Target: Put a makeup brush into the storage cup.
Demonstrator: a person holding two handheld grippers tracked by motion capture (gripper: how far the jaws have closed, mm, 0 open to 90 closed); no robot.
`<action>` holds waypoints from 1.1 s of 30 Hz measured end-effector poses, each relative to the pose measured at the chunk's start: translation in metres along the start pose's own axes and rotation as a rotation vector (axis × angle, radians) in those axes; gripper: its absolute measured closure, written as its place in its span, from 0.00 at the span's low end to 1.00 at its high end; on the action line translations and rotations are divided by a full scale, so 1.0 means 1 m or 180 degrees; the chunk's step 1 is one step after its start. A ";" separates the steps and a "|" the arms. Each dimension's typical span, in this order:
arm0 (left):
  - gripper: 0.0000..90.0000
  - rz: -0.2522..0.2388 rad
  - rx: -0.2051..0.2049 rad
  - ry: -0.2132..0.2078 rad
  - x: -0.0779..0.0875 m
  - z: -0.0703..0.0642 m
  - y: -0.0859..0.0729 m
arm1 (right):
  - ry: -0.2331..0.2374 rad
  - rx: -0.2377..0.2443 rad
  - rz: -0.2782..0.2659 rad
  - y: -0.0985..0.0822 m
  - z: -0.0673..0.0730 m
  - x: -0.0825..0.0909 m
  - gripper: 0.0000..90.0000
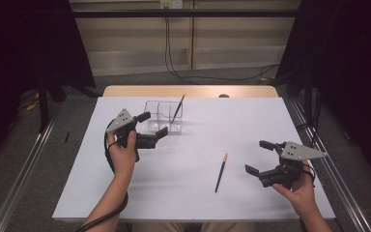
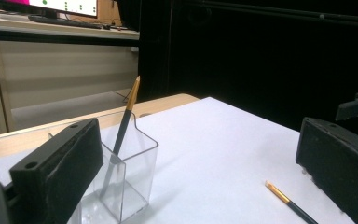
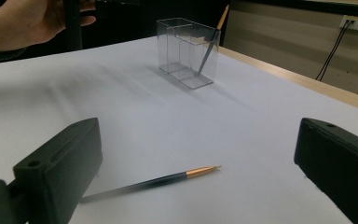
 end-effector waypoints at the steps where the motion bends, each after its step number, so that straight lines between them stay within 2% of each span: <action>1: 0.00 0.0020 -0.0023 0.0004 0.002 0.000 -0.001 | -0.0001 -0.0004 -0.0001 0.000 0.000 0.000 0.01; 10: 0.01 0.0109 -0.0092 -0.0011 0.020 -0.002 -0.007 | -0.0017 -0.0003 0.0006 0.000 0.000 0.000 0.00; 13: 0.01 0.0092 -0.0060 0.0001 0.029 -0.001 -0.010 | -0.0022 -0.0020 -0.0004 0.000 -0.001 0.001 0.00; 16: 0.01 0.0176 -0.0099 0.0000 0.036 -0.001 -0.013 | -0.0027 -0.0021 -0.0009 0.000 -0.002 0.001 0.01; 18: 0.01 0.0191 -0.0082 -0.0027 0.039 -0.002 -0.015 | -0.0026 -0.0026 -0.0014 0.000 -0.002 0.001 0.00; 27: 0.01 0.0264 -0.0137 -0.0012 0.056 -0.002 -0.017 | -0.0031 -0.0032 -0.0001 -0.001 -0.002 0.000 0.01; 33: 0.01 0.0266 -0.0160 0.0051 0.069 0.000 -0.016 | -0.0023 -0.0030 0.0008 -0.002 -0.003 -0.001 0.01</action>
Point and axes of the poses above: each handheld gripper's, and its own axes: x roughly backward along the jaws, y roughly out of its top, z roughly to its left, the point moved 2 cm from there along -x, roughly forward along the jaws, and after that the axes turned 2 degrees about -y, right-handed, at the moved point
